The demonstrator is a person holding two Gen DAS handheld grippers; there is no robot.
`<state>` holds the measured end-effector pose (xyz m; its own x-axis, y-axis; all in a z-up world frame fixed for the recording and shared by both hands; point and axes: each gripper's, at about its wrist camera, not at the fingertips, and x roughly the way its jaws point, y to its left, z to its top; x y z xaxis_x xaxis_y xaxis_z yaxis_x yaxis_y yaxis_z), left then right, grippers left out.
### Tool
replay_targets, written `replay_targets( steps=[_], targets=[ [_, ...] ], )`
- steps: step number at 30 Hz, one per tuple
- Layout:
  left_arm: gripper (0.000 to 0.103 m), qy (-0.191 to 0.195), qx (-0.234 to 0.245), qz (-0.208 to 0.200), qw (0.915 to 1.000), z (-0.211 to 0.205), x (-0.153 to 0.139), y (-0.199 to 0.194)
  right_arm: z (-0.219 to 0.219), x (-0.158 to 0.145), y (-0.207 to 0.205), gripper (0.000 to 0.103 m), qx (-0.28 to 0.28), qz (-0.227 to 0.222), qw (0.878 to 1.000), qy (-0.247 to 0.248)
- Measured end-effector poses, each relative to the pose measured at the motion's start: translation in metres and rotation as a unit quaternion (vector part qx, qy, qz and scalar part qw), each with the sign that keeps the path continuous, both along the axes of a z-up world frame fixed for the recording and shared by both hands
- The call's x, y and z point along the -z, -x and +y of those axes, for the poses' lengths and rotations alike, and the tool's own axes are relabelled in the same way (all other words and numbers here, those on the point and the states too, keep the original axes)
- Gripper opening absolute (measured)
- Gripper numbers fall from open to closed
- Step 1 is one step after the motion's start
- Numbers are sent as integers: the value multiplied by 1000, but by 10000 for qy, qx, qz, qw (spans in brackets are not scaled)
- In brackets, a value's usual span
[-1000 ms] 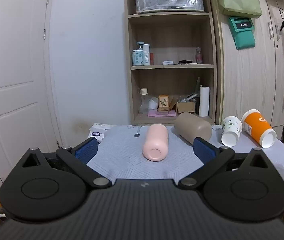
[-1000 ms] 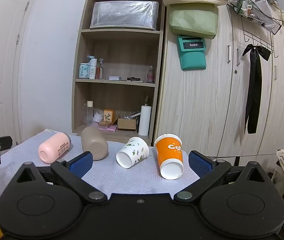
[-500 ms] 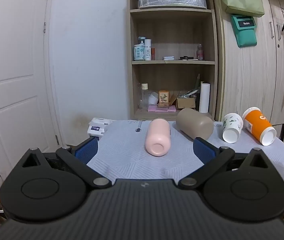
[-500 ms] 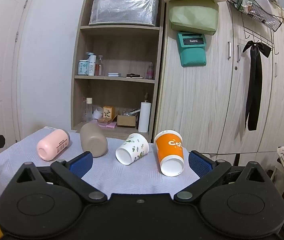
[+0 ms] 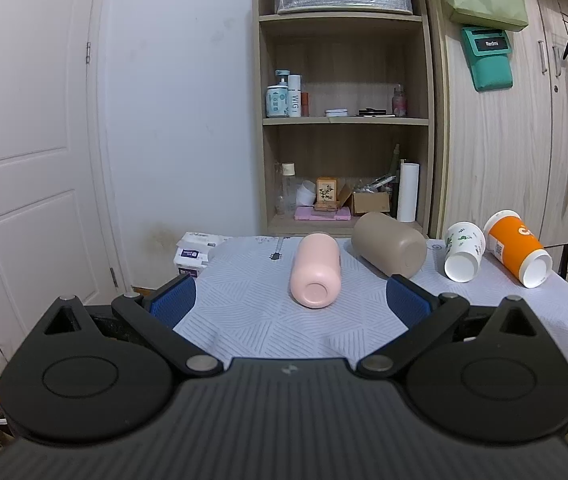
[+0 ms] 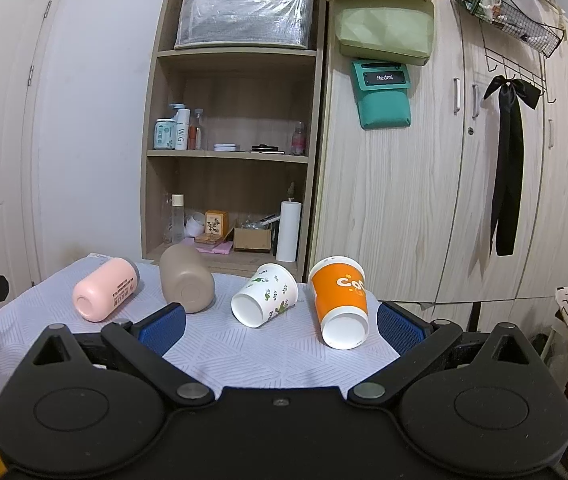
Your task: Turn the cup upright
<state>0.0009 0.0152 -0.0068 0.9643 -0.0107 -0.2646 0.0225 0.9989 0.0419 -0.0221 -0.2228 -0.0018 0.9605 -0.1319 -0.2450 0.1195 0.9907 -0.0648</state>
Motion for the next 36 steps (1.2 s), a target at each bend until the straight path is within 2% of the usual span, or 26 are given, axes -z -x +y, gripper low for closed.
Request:
replay_targets(
  steps=[36],
  targets=[
    [103, -21, 16, 57, 10000, -1, 0, 0, 1, 2, 0, 103, 0, 43, 10000, 9]
  ],
)
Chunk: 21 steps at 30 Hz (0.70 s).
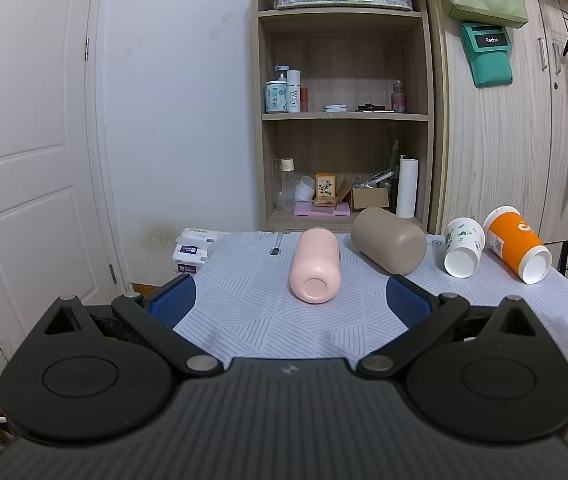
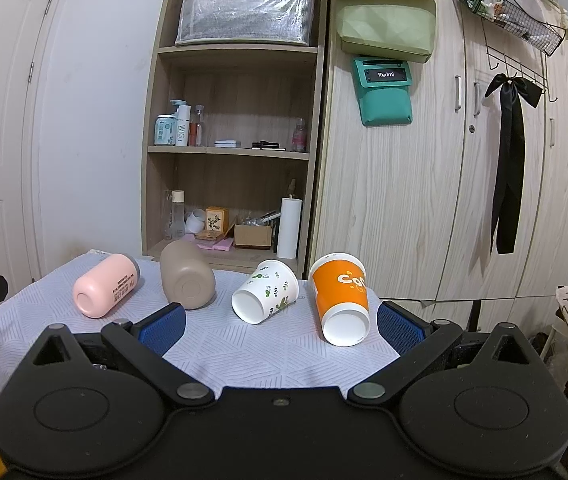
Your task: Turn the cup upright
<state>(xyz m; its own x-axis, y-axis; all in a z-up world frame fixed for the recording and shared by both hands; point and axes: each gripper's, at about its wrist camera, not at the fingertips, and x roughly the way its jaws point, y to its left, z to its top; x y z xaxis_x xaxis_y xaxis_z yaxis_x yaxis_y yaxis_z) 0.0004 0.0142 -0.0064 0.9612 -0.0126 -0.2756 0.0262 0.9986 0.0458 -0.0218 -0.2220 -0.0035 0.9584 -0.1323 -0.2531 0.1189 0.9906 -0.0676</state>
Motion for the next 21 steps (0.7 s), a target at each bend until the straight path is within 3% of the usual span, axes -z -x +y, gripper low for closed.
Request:
replay_targets(
  steps=[12, 21],
  targets=[
    [103, 88, 49, 62, 9999, -1, -2, -2, 3, 0, -4, 103, -48, 31, 10000, 44],
    [103, 312, 472, 297, 9980, -8, -38, -37, 5, -17, -30, 103, -636, 71, 9978, 173]
  ],
)
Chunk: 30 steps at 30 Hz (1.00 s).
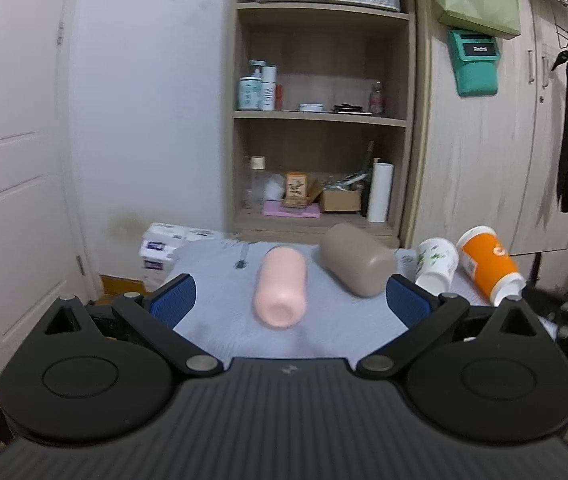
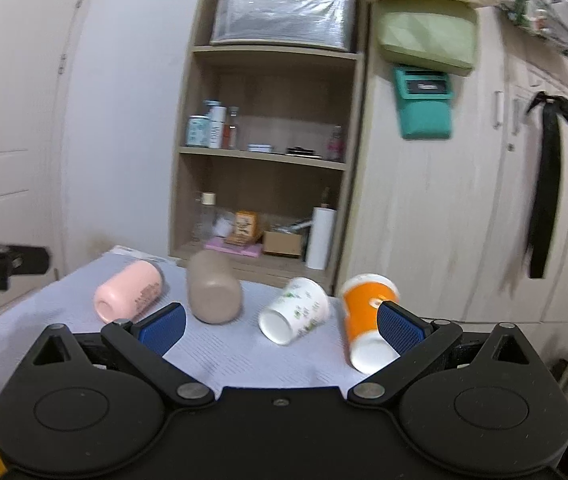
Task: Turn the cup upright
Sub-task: 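Move the right tool toward the lying taupe tumbler and straddle it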
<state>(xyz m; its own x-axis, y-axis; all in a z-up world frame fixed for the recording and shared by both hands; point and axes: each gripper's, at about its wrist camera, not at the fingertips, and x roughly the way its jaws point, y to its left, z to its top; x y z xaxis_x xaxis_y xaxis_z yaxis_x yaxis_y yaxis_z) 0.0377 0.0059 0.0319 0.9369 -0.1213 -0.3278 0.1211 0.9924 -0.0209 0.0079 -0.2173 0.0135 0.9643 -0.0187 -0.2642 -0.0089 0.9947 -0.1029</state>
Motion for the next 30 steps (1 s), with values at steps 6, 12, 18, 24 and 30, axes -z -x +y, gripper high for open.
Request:
replay_targets(
  steps=[6, 12, 18, 24, 30],
  targets=[
    [103, 70, 354, 429, 9984, -12, -17, -62, -15, -6, -57, 103, -1167, 776, 9894, -376],
    [100, 635, 643, 1562, 9836, -17, -1, -145, -20, 2, -124, 103, -1862, 1344, 9719, -515],
    [94, 1106, 715, 2039, 9701, -18, 16, -198, -3, 11, -180, 102, -2328, 1677, 9576, -266],
    [92, 1208, 753, 2116, 9669, -24, 15, -220, 5, 22, -232, 102, -2312, 1892, 9543, -49],
    [90, 1317, 659, 2308, 9618, -24, 19, -238, 10, 38, -255, 102, -2169, 2302, 9487, 8]
  ],
)
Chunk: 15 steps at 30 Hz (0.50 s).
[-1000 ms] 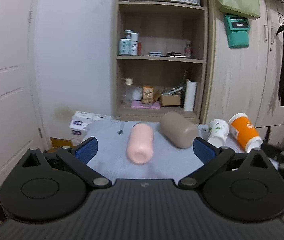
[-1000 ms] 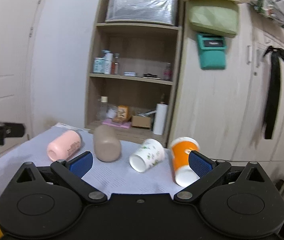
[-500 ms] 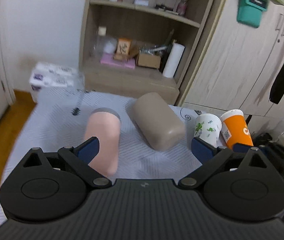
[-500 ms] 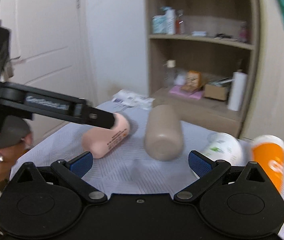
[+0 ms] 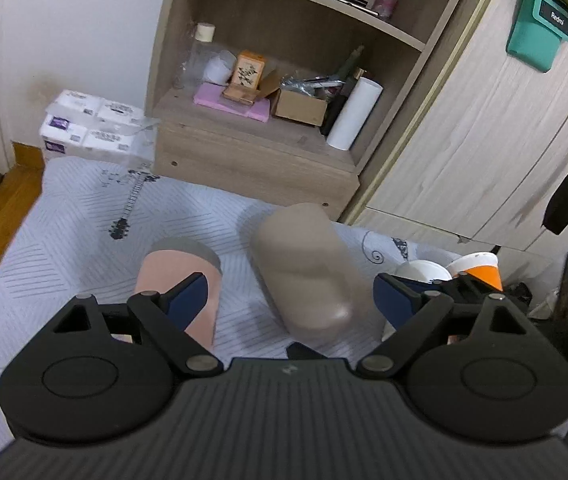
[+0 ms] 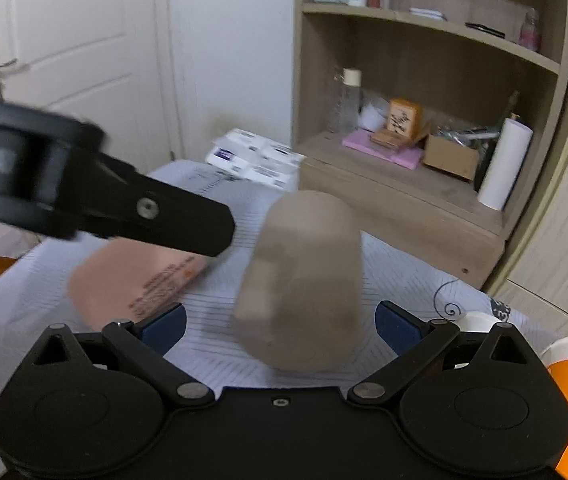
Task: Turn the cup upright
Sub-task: 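Move the right tool toward the lying taupe tumbler and straddle it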
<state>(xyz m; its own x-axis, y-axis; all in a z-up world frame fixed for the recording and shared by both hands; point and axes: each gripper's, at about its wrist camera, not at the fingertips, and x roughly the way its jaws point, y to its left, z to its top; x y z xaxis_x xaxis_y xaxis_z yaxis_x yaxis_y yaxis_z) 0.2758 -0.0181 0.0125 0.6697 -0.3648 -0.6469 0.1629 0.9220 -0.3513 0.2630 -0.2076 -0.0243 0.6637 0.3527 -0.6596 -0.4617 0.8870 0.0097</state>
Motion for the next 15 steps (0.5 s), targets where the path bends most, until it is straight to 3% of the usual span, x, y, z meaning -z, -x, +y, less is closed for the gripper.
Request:
replay_targets(
  steps=[3, 5, 6, 15],
  targets=[
    [88, 52, 5, 125, 9999, -1, 4, -7, 1, 3, -8, 101, 83, -13, 9999, 66],
    [87, 29, -22, 153, 9999, -2, 6, -10, 4, 6, -12, 85, 42, 16, 9999, 135],
    [87, 45, -22, 166, 9998, -2, 6, -11, 4, 7, -13, 83, 27, 77, 9998, 165],
    [84, 169, 144, 226, 9995, -8, 5, 2, 1, 1, 5, 82, 301, 251, 9992, -23]
  ],
)
